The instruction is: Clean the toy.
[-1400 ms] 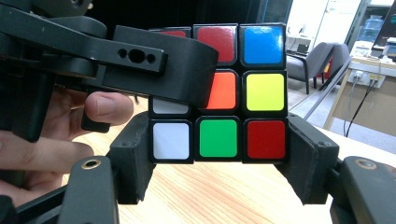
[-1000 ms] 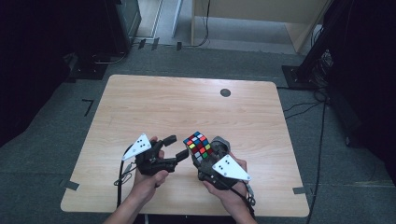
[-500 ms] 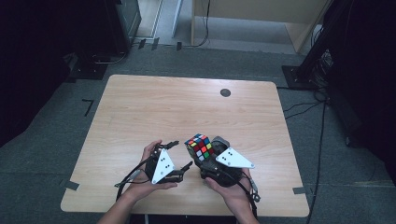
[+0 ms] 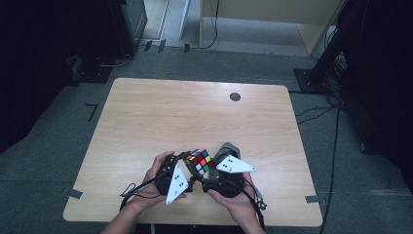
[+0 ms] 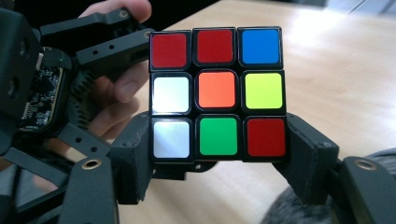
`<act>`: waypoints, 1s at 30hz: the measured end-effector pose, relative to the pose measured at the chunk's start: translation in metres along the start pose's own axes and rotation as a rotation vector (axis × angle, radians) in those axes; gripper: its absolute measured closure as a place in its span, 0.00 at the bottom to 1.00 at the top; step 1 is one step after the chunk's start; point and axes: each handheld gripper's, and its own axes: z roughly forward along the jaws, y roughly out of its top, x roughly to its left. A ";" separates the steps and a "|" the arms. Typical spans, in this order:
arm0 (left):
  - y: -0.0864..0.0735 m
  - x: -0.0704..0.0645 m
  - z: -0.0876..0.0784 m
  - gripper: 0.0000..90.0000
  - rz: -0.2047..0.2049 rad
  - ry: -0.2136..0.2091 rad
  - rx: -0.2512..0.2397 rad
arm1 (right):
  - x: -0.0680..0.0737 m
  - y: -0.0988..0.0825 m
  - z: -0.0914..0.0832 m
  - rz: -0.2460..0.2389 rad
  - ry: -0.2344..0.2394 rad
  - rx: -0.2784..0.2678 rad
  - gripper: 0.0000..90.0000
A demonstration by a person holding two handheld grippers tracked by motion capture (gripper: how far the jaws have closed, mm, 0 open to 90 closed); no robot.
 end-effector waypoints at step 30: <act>-0.019 0.060 -0.012 0.38 -0.524 -0.094 -0.019 | -0.074 -0.053 0.027 -0.183 -0.201 0.274 0.29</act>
